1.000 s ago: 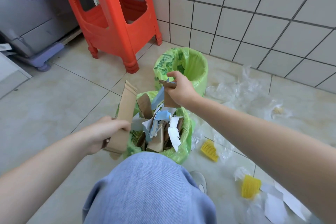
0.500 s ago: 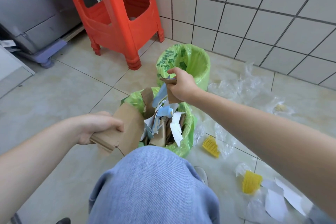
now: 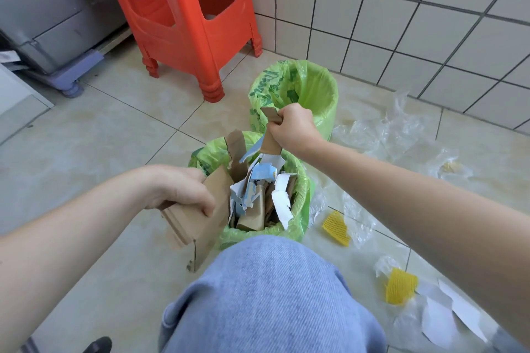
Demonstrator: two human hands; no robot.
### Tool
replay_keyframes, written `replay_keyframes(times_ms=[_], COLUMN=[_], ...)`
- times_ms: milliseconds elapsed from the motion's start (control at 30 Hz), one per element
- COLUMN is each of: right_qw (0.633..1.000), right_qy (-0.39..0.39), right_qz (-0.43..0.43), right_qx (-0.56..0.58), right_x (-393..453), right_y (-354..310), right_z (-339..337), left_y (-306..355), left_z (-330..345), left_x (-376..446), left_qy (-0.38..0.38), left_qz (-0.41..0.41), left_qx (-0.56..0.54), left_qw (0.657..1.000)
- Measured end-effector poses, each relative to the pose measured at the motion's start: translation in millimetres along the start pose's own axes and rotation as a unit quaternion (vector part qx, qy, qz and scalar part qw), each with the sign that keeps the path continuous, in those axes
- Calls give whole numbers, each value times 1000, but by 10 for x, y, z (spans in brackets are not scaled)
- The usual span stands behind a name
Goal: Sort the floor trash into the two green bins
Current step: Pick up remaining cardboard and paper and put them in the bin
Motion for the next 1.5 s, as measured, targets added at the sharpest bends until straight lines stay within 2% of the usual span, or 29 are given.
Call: replay_keyframes(times_ms=[167,367,467,533,633,833,1000,1133,1233,1367,1500], right_qw=[997,993,994,996,995,984,987,977,984,991,989], right_qy=[-48,-119,-91,-75,-86,-103,-128,-178,-151,-120,-144], right_qz=[-23,-9,-41,-42,-42,-73,-55,-81,-77,-39,4], right_qx=[-60,-9,-42,-17,5,-124,-75,-87,-60,-35,-37], right_x=[-59,-145,-117,-79,-48,16,32,-68,-69,-84,-185], right_y=[-50,-65,-53,-49,-80,-120,-62,34,114,205,324], right_z=[108,156,125,93,90,319,388,440,345,106,-34], left_y=[43,97,101,107,130,227,268,244,225,156,54], left_z=[-26,-29,-74,-116,-167,-162,-173,-172,-281,-363,-335], left_x=[80,270,309,303,303,402,533,652,605,431,162], left_qy=[15,28,32,38,43,29,41,75,112,120,121], left_qz=[-22,-34,-45,-56,-67,-87,-105,-74,-60,-47,-32], left_qx=[3,-34,-18,7,40,73,84,56,19,-44,-123], left_qw=[1000,998,998,998,996,993,990,993,992,991,984])
Point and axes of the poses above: each hand's wrist, its own x-axis towards the middle knuckle, its own z-axis out of the palm, y = z × x, the point moved 3 cm from there along x, towards the middle knuckle, and after that the axes turned 8 degrees about y, right-handed, at the moved point
